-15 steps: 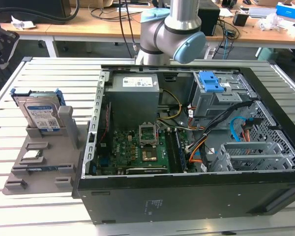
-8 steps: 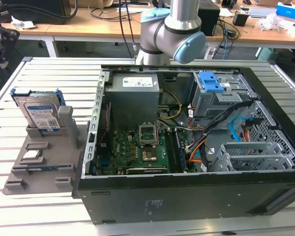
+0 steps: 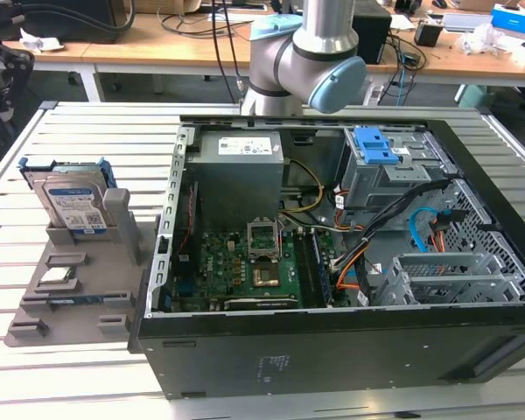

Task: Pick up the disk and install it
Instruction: 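Pick up the disk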

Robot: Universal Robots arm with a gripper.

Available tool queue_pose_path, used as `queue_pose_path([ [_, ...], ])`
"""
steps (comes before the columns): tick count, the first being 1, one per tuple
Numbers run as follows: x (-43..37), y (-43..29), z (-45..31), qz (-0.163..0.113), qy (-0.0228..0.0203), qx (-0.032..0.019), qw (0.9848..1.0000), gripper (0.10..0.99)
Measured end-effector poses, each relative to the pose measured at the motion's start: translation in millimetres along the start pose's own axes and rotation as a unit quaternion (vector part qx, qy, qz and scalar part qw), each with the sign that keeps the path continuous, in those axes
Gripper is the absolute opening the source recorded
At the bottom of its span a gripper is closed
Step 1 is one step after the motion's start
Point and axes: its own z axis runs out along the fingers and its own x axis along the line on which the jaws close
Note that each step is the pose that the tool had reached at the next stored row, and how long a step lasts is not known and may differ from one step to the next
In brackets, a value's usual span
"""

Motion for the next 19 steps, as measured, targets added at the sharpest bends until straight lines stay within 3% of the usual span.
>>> queue_pose_path([
  [5,0.0,0.0,0.0,-0.044,0.002,-0.001,0.999,0.106],
  [10,0.0,0.0,0.0,-0.085,0.0038,-0.002,0.9963,0.106],
  [19,0.0,0.0,0.0,-0.16,0.0072,-0.0037,0.9871,0.106],
])
